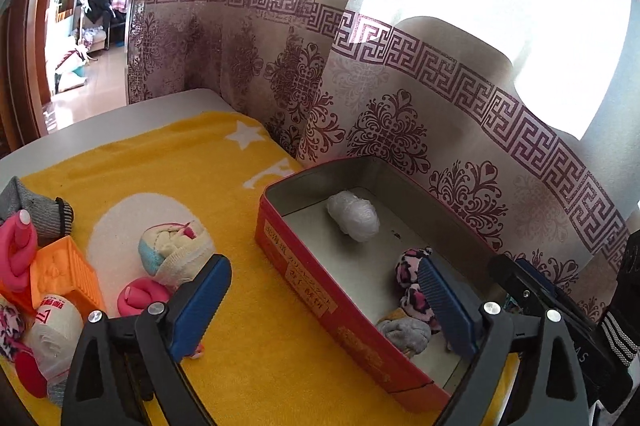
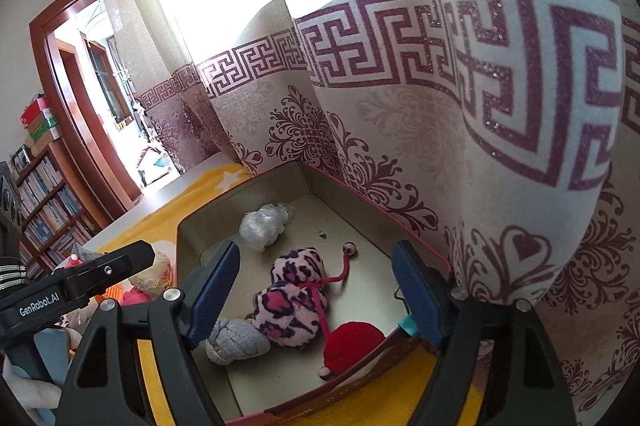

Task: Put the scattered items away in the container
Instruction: 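Withdraw both tools from the box back over the table, then grasp the white roll with red label and grey sock with the right tool, then grasp the second red pompom ball with the left tool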

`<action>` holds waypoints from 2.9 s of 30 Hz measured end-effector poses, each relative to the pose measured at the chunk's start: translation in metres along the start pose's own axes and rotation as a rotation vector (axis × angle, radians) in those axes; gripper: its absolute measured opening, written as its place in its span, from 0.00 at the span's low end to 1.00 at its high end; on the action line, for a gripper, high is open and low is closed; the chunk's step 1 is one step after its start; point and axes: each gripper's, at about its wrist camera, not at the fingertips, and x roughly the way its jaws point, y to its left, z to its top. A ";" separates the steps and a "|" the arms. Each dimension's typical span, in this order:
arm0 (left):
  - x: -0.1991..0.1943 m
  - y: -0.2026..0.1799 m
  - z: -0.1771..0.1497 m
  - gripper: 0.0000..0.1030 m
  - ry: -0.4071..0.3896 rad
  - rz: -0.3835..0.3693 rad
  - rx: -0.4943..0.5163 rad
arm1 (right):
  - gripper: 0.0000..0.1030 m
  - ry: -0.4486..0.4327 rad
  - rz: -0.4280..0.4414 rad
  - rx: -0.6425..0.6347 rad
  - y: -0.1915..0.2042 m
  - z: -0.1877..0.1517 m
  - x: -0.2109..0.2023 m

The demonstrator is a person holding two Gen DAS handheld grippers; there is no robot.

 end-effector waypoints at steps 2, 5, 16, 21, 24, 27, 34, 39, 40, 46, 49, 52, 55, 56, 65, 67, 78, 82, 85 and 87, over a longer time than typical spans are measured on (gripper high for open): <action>-0.009 0.014 -0.002 0.94 -0.003 0.008 -0.032 | 0.79 -0.006 0.009 -0.011 0.006 -0.002 -0.003; -0.028 0.033 -0.005 0.94 -0.018 0.033 -0.059 | 0.79 -0.024 0.018 -0.040 0.017 -0.004 -0.009; -0.100 0.124 -0.036 0.94 -0.073 0.199 -0.178 | 0.79 -0.020 0.116 -0.111 0.064 -0.015 -0.021; -0.123 0.166 -0.059 0.94 -0.086 0.253 -0.272 | 0.79 0.026 0.217 -0.145 0.106 -0.019 -0.015; -0.135 0.184 -0.072 0.94 -0.098 0.274 -0.308 | 0.79 0.088 0.309 -0.185 0.139 -0.023 -0.007; -0.147 0.201 -0.082 0.94 -0.115 0.298 -0.342 | 0.79 0.157 0.394 -0.238 0.174 -0.031 0.004; -0.157 0.224 -0.096 0.94 -0.103 0.368 -0.366 | 0.79 0.217 0.441 -0.377 0.242 -0.053 0.024; -0.153 0.230 -0.103 0.94 -0.067 0.423 -0.354 | 0.79 0.252 0.405 -0.480 0.274 -0.067 0.047; -0.152 0.230 -0.104 0.94 -0.062 0.434 -0.349 | 0.79 0.260 0.404 -0.495 0.280 -0.070 0.053; -0.144 0.229 -0.107 0.94 -0.028 0.439 -0.321 | 0.48 0.333 0.364 -0.540 0.296 -0.089 0.089; -0.139 0.227 -0.109 0.94 -0.012 0.443 -0.310 | 0.46 0.334 0.374 -0.486 0.286 -0.089 0.093; -0.132 0.223 -0.110 0.94 -0.004 0.425 -0.295 | 0.46 0.305 0.382 -0.456 0.277 -0.085 0.085; -0.127 0.214 -0.109 0.94 -0.016 0.387 -0.267 | 0.46 0.290 0.390 -0.418 0.268 -0.078 0.081; -0.125 0.211 -0.109 0.94 -0.021 0.374 -0.256 | 0.46 0.291 0.394 -0.401 0.266 -0.075 0.081; -0.093 0.209 -0.097 0.84 0.015 0.310 -0.258 | 0.46 0.283 0.406 -0.326 0.250 -0.064 0.079; -0.084 0.217 -0.096 0.66 0.053 0.330 -0.286 | 0.46 0.284 0.406 -0.319 0.249 -0.064 0.079; -0.096 0.202 -0.099 0.39 0.011 0.332 -0.221 | 0.46 0.255 0.413 -0.298 0.245 -0.062 0.076; -0.112 0.201 -0.100 0.39 -0.027 0.340 -0.229 | 0.46 0.250 0.416 -0.294 0.245 -0.062 0.077; -0.119 0.195 -0.099 0.39 -0.053 0.359 -0.207 | 0.46 0.244 0.418 -0.292 0.245 -0.062 0.077; -0.120 0.191 -0.098 0.39 -0.059 0.378 -0.188 | 0.46 0.244 0.413 -0.288 0.244 -0.062 0.078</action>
